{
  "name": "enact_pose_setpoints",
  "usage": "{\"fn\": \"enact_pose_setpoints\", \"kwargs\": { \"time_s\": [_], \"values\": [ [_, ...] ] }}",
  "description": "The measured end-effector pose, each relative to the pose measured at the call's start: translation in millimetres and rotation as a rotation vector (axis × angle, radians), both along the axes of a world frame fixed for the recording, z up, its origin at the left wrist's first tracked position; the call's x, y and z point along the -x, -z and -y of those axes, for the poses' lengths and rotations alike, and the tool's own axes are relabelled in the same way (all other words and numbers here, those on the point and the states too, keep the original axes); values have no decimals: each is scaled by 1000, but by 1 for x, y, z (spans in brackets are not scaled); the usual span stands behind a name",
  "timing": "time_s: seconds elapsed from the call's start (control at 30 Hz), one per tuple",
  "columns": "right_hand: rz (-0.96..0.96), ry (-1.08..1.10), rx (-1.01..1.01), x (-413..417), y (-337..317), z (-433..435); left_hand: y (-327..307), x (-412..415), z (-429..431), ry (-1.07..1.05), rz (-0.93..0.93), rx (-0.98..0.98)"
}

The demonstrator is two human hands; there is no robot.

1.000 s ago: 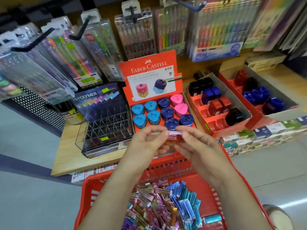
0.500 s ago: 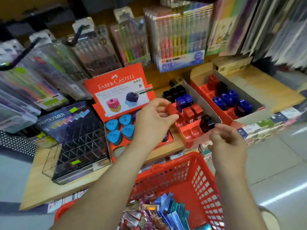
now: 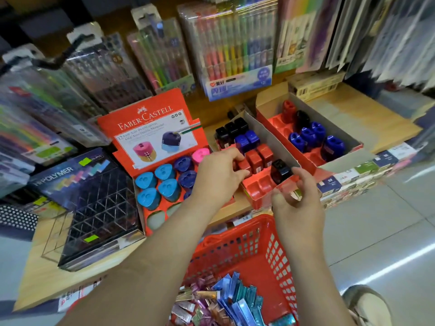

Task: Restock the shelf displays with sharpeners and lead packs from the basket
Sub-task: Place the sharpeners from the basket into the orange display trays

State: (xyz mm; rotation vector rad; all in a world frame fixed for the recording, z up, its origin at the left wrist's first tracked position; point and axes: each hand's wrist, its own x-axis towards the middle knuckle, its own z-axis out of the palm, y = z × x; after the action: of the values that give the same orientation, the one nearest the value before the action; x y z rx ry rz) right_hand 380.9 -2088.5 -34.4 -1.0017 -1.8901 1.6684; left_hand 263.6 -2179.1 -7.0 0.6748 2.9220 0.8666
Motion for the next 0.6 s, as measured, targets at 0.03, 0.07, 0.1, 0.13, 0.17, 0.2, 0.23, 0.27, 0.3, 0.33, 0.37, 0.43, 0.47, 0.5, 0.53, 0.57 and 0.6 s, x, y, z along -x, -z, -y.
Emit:
{"fn": "enact_pose_setpoints", "kwargs": {
  "time_s": [0.03,0.07,0.1,0.13,0.17,0.2,0.23,0.27,0.3,0.33,0.37,0.43,0.47,0.5,0.53,0.57,0.6],
  "values": [
    [7,-19,-24,0,1,0,0,1,-1,12,-52,48],
    [14,-36,-41,1,2,0,-1,1,-2,24,-104,82],
    [29,-50,-56,2,4,-1,-1,1,-2,34,-146,100],
    [49,-59,-78,3,7,-1,-1,1,-1,38,-173,108],
    [65,-65,-103,3,8,-1,-2,0,-1,38,-187,109],
    [74,-72,-127,4,9,-1,-2,-1,0,31,-195,114],
    [76,-79,-151,3,10,-2,-3,-3,-2,15,-205,126],
    [77,-89,-168,3,10,-3,-4,-4,-3,-7,-209,149],
    [81,-103,-173,2,10,-4,-5,-5,-5,-30,-204,172],
    [83,-115,-172,1,9,-6,-5,-5,-8,-46,-187,190],
    [87,-131,-167,0,7,-8,-5,-5,-9,-56,-159,196],
    [102,-171,-174,-4,5,-10,-6,-8,-7,-56,-78,154],
    [107,-186,-188,-6,3,-11,-7,-12,-3,-55,-45,112],
    [107,-192,-207,-10,1,-13,-10,-18,4,-63,-26,58],
    [103,-189,-224,-13,-2,-16,-13,-26,13,-78,-24,-7],
    [104,-183,-227,-17,-6,-19,-17,-37,24,-96,-27,-80],
    [107,-185,-227,-21,-11,-23,-19,-49,38,-109,-15,-151]
  ]
}}
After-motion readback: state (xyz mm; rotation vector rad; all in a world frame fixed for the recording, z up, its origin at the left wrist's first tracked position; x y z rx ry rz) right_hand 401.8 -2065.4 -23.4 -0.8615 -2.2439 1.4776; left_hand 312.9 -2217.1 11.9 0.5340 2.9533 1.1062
